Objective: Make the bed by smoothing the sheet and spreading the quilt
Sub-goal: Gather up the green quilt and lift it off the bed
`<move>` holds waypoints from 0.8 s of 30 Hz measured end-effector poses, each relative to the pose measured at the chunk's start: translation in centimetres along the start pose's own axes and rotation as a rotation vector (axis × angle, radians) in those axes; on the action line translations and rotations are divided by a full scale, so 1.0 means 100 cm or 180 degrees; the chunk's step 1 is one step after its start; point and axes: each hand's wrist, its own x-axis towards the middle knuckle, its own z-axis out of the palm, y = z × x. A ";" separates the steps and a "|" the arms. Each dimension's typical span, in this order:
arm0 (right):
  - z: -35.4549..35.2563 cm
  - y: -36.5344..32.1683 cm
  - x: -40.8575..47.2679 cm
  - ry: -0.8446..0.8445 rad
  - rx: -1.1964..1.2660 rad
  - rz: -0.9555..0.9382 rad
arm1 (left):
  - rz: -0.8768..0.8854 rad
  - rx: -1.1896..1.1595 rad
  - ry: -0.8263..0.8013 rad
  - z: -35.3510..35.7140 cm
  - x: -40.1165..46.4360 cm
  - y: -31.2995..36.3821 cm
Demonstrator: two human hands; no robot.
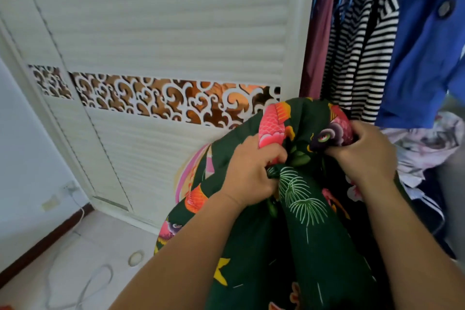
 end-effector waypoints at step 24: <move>0.173 0.103 -0.068 -0.1817 -0.2576 -0.0113 | -0.1679 0.1256 -0.2306 0.149 -0.113 -0.089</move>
